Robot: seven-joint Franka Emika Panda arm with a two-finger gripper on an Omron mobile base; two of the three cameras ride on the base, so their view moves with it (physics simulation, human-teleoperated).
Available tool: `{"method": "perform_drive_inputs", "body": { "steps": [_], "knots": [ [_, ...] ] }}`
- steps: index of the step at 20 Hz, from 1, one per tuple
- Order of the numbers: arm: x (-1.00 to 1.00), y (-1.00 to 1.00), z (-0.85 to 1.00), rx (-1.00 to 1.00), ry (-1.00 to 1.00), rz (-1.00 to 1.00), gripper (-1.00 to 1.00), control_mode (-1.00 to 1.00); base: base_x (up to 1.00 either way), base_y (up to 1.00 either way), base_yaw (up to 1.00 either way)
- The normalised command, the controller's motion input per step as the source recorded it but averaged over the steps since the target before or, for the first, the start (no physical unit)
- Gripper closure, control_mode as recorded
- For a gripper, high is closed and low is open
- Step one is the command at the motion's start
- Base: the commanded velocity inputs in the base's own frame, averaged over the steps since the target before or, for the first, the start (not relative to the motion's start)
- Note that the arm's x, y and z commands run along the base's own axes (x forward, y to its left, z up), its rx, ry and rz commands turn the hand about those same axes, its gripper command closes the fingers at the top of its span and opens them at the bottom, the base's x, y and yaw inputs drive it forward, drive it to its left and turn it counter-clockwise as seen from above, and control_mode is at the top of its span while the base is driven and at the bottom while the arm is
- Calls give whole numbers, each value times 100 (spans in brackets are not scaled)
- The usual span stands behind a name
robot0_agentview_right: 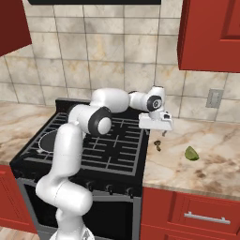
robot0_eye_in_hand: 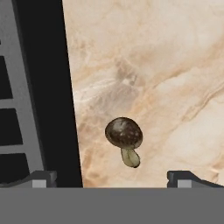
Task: Put the mushroom and lemon wedge in the pan. Then turn on the front left burner and set the heat to medium.
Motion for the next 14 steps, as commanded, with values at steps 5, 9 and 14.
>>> {"method": "perform_drive_inputs", "body": {
  "steps": [5, 9, 14],
  "knots": [
    [5, -11, -13, 0, 0, 5, -100, -100, 0, 0, 0],
    [0, -6, -17, 0, 0, 4, -100, -100, 0, 0, 0],
    [0, 0, -21, 0, 0, 4, -100, -100, 0, 0, 0]
  ]
}}
